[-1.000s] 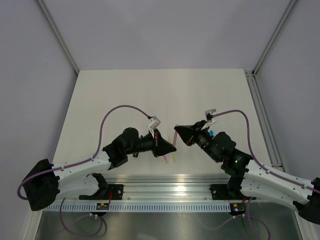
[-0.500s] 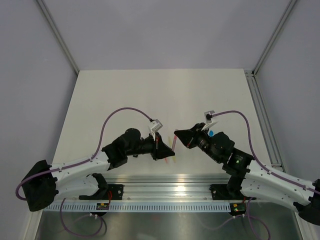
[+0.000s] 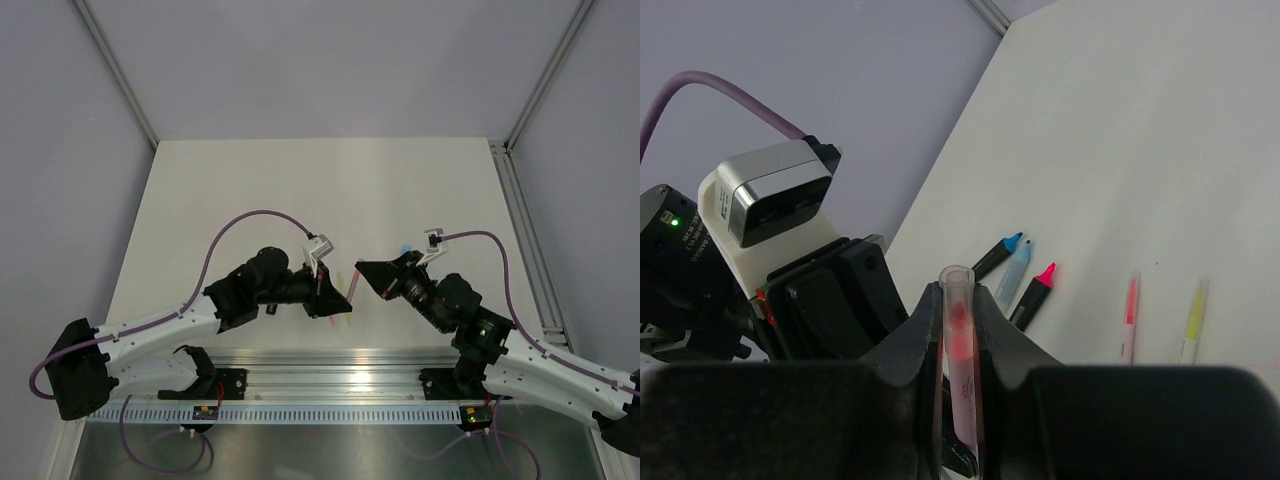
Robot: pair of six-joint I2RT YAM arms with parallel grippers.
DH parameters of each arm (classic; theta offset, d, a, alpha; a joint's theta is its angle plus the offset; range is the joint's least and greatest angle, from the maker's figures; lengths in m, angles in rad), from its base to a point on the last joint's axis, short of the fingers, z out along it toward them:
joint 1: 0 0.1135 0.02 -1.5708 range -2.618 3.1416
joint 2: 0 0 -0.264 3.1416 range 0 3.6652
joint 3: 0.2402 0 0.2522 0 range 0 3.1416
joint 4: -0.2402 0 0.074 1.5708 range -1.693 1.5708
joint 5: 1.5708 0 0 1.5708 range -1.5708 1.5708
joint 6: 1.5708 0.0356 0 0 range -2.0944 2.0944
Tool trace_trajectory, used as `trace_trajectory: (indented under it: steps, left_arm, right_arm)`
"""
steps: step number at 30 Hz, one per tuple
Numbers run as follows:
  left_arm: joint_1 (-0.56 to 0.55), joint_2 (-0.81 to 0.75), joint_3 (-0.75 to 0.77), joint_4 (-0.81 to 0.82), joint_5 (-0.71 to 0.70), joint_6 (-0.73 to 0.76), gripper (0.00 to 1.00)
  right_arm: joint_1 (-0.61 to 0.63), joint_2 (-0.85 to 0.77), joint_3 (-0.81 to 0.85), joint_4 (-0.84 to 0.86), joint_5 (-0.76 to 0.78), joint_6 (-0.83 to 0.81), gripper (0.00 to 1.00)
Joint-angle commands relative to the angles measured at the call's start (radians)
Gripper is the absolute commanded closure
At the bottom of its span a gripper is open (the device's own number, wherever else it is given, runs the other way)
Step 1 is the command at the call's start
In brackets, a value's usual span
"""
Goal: Insert the pens into the pen caps
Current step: Insert the pen cap onto the pen.
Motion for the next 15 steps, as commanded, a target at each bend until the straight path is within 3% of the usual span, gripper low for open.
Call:
trace_trajectory:
  steps: [1, 9, 15]
  left_arm:
    - [0.04, -0.008, 0.165, 0.34, -0.149, 0.022, 1.0]
    - [0.078, 0.025, 0.224, 0.334, -0.126, 0.031, 1.0]
    - [0.167, -0.001, 0.227, 0.353, -0.089, -0.002, 1.0]
  right_arm:
    - [0.108, 0.038, -0.072, -0.223, -0.182, 0.065, 1.0]
    - [0.244, 0.142, -0.06, -0.187, -0.093, 0.099, 1.0]
    - [0.303, 0.164, -0.074, -0.183, -0.03, 0.137, 1.0]
